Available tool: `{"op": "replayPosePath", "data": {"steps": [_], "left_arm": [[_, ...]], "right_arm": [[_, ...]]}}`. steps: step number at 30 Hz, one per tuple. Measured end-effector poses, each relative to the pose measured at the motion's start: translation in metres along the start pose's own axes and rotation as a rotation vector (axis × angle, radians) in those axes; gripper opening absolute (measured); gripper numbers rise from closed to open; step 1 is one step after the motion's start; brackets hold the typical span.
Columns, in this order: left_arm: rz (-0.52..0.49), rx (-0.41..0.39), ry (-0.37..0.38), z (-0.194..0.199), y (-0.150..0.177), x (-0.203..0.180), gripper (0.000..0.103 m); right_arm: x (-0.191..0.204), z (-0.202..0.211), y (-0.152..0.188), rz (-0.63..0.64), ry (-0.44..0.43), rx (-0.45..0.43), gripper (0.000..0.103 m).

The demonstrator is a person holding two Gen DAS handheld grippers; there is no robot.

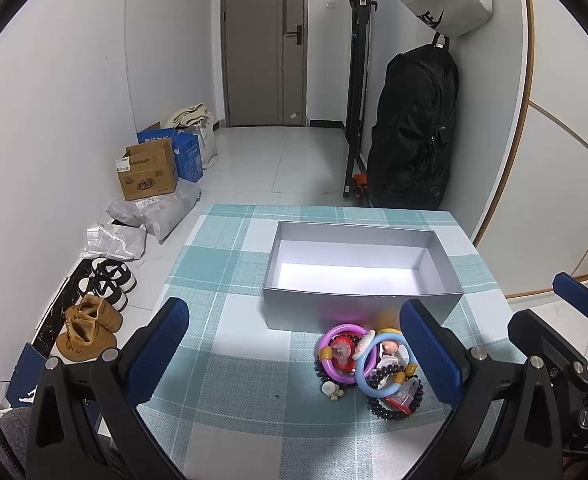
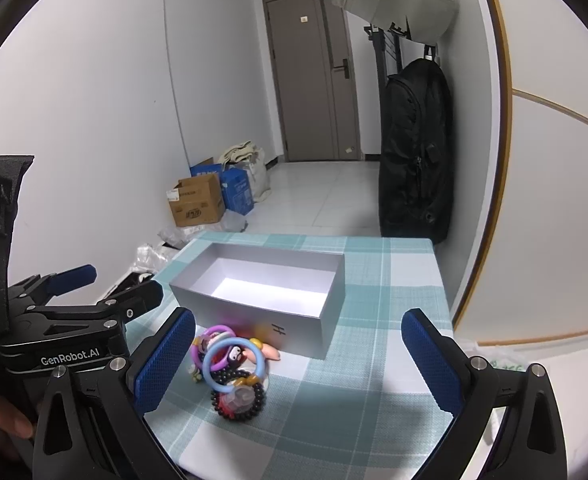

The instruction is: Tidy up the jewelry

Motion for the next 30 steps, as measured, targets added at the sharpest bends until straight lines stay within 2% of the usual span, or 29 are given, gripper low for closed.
{"op": "replayPosePath", "data": {"steps": [30], "left_arm": [[0.004, 0.001, 0.004, 0.0005, 0.0015, -0.0006, 0.102]], "right_arm": [[0.0013, -0.0018, 0.0033, 0.013, 0.006, 0.011, 0.103]]}}
Point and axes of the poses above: each gripper's, at about its wrist camera, not at the fingertips, and z roughly against the way its jaws point, x to its left, y to its underside, the point moved 9 cm from there along -z, roughly the way its jaws point, and after that the axes turned 10 degrees about -x, right-handed, at the moved point
